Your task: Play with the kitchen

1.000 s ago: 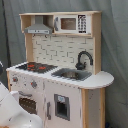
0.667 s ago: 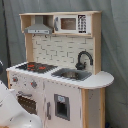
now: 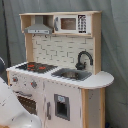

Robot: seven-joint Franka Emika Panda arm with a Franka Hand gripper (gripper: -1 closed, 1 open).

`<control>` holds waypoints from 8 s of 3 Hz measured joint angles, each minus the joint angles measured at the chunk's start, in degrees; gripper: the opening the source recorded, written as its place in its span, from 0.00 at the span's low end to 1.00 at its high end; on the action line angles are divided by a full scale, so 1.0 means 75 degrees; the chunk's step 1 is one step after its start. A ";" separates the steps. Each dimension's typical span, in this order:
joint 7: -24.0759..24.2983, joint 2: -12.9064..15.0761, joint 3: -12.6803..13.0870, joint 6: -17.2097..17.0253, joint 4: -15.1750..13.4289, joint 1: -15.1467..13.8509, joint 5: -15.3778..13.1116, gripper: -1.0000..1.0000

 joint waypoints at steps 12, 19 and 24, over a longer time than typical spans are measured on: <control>-0.8346 0.3279 0.0109 -0.2452 -0.0771 0.0737 -0.4078 1.00; -1.2849 0.4757 -0.0011 -0.2582 -0.2311 0.0005 -0.5013 1.00; -1.3200 0.4942 -0.0059 -0.0053 -0.2453 -0.1865 -0.6739 1.00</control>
